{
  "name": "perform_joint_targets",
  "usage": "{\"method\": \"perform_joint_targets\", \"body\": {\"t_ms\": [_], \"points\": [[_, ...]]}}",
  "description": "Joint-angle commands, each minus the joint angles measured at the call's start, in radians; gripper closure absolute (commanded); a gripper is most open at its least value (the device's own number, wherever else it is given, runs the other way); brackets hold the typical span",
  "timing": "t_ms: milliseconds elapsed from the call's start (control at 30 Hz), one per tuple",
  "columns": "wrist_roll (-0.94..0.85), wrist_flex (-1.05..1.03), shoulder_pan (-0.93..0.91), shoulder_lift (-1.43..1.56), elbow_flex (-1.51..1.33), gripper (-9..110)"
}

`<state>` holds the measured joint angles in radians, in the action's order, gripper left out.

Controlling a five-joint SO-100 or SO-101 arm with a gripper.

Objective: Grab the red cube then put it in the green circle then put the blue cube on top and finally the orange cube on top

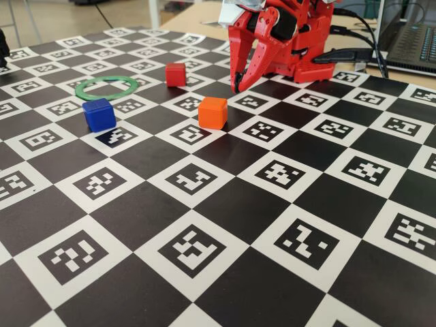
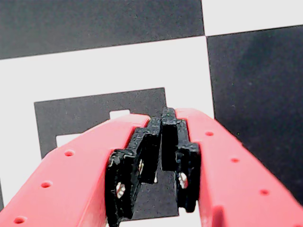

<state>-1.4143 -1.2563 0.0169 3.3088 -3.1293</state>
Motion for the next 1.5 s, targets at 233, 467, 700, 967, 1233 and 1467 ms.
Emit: {"method": "perform_joint_targets", "body": {"t_ms": [233,467,700,967,1233,1467], "points": [[-0.005,-0.101,0.011,0.052,-0.040,108],[-0.005,-0.101,0.015,0.052,-0.040,108],[-0.006,-0.101,0.018,0.052,-0.040,108],[-0.009,-0.092,0.043,0.052,-0.040,108],[0.144,-0.006,0.077,0.040,-0.006,108],[0.353,0.021,0.072,-0.193,0.298,108]]}}
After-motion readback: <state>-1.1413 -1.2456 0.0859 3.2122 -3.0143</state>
